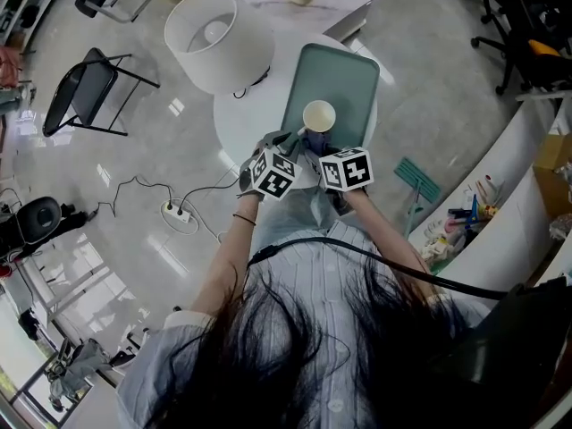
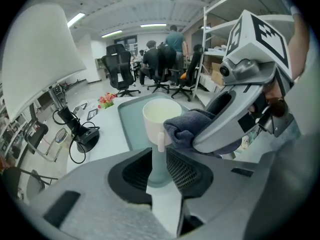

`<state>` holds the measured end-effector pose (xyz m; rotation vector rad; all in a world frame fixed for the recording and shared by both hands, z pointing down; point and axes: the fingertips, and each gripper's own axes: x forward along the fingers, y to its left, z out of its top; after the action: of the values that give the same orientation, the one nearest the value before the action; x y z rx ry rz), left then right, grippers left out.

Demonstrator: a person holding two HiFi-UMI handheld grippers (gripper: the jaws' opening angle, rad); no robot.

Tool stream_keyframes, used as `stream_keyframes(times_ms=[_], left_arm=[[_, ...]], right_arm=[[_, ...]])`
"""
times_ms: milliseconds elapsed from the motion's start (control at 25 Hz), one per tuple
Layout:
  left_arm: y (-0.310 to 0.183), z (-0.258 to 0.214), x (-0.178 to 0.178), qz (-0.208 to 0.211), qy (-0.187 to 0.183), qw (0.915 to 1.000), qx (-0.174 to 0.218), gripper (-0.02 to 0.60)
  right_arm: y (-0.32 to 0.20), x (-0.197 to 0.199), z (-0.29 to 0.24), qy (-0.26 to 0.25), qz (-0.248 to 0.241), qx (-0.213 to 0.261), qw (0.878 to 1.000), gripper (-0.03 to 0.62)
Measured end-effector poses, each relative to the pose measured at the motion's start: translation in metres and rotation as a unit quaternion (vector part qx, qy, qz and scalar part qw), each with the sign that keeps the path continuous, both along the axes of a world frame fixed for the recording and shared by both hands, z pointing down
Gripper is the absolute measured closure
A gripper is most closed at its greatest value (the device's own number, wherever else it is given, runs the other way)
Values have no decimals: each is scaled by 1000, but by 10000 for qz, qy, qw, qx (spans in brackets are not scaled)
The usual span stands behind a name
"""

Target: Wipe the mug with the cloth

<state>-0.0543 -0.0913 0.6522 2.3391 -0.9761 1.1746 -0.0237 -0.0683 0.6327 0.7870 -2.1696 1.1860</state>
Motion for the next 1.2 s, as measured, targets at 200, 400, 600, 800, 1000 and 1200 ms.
stream_keyframes(times_ms=[200, 400, 600, 800, 1000, 1200], left_arm=[[-5, 1, 9, 261, -58, 9996, 23, 506], [-9, 4, 18, 390, -92, 9992, 34, 506], [-16, 8, 20, 306, -113, 9994, -72, 508], [-19, 10, 20, 574, -239, 9980, -96, 514], [-18, 10, 21, 951, -160, 9951, -216, 517], [-20, 11, 16, 1412, -334, 9892, -215, 517]], right_arm=[[-1, 0, 0, 24, -9, -49, 10000, 507], [-1, 13, -1, -63, 16, -49, 10000, 507], [-1, 26, 0, -86, 143, -62, 9998, 507], [-5, 38, -1, -59, 261, -32, 9996, 507], [-10, 47, -1, -25, 376, -29, 9993, 507], [-14, 53, -1, 17, 423, 37, 9991, 507]])
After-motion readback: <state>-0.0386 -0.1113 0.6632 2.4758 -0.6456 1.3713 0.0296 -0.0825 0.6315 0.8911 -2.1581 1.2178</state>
